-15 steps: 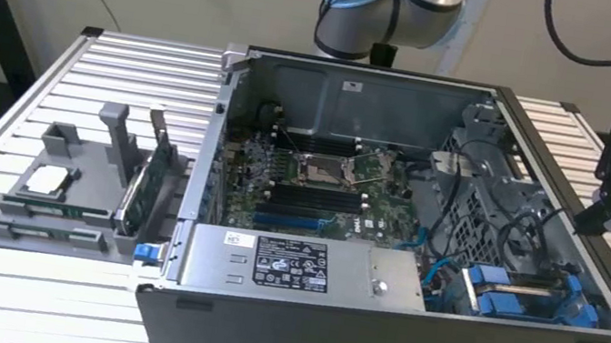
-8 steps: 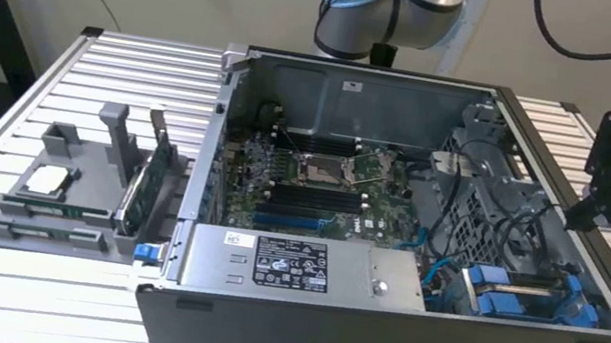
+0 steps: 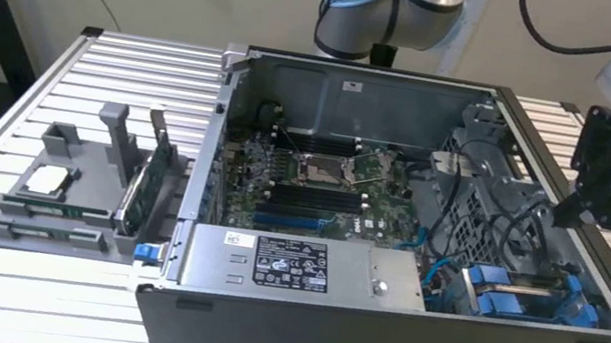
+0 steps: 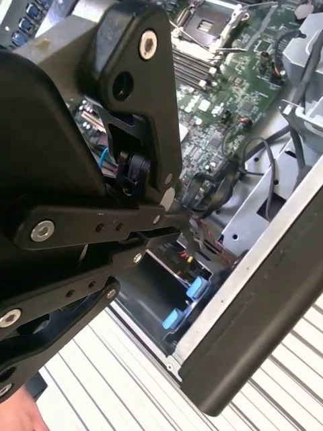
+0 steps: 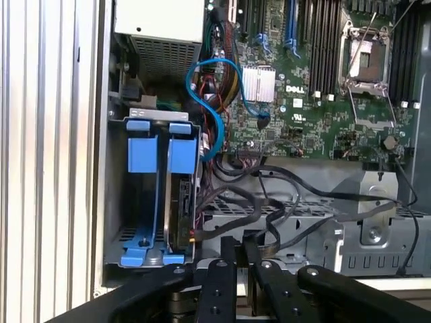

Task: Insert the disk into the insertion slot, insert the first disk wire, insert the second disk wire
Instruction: 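Insert the second disk wire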

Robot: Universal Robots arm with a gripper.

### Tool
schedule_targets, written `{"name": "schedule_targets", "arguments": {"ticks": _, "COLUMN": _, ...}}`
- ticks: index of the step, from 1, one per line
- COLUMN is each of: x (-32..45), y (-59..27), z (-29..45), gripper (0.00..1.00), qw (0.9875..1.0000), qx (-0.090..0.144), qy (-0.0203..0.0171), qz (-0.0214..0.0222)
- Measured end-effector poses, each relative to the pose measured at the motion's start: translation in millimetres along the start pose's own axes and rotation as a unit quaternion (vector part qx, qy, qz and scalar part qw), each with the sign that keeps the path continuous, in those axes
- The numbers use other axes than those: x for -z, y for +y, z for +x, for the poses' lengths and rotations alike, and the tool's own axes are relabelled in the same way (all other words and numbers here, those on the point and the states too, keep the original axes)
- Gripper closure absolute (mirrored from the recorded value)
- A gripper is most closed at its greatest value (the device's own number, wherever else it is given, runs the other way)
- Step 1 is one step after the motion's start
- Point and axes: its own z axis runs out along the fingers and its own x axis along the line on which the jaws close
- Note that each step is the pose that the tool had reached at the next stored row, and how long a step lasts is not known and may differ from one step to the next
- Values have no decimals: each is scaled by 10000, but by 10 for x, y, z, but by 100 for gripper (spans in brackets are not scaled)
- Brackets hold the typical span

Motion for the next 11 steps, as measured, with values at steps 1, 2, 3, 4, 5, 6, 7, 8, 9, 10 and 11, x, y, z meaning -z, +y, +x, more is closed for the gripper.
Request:
{"name": "schedule_targets", "arguments": {"ticks": 1, "x": 1, "y": 23, "z": -1, "gripper": 84, "qw": 10000, "qx": 1, "qy": 1, "qz": 7}}
{"name": "schedule_targets", "arguments": {"ticks": 2, "x": 1, "y": 43, "z": -2, "gripper": 84, "qw": 10000, "qx": 2, "qy": 2, "qz": 12}}
{"name": "schedule_targets", "arguments": {"ticks": 3, "x": 2, "y": 61, "z": -3, "gripper": 84, "qw": 10000, "qx": 3, "qy": 2, "qz": 17}}
{"name": "schedule_targets", "arguments": {"ticks": 4, "x": 2, "y": 76, "z": -4, "gripper": 84, "qw": 10000, "qx": 3, "qy": 3, "qz": 21}}
{"name": "schedule_targets", "arguments": {"ticks": 5, "x": 1, "y": 89, "z": -4, "gripper": 84, "qw": 10000, "qx": 4, "qy": 3, "qz": 24}}
{"name": "schedule_targets", "arguments": {"ticks": 6, "x": 1, "y": 100, "z": -4, "gripper": 84, "qw": 10000, "qx": 4, "qy": 3, "qz": 26}}
{"name": "schedule_targets", "arguments": {"ticks": 7, "x": 2, "y": 110, "z": -4, "gripper": 84, "qw": 10000, "qx": 5, "qy": 4, "qz": 28}}
{"name": "schedule_targets", "arguments": {"ticks": 8, "x": 2, "y": 119, "z": -4, "gripper": 84, "qw": 10000, "qx": 5, "qy": 6, "qz": 29}}
{"name": "schedule_targets", "arguments": {"ticks": 9, "x": 2, "y": 127, "z": -3, "gripper": 84, "qw": 10000, "qx": 5, "qy": 6, "qz": 30}}
{"name": "schedule_targets", "arguments": {"ticks": 10, "x": 2, "y": 135, "z": -3, "gripper": 84, "qw": 10000, "qx": 5, "qy": 8, "qz": 30}}
{"name": "schedule_targets", "arguments": {"ticks": 11, "x": 2, "y": 139, "z": -2, "gripper": 84, "qw": 10000, "qx": 5, "qy": 9, "qz": 30}}
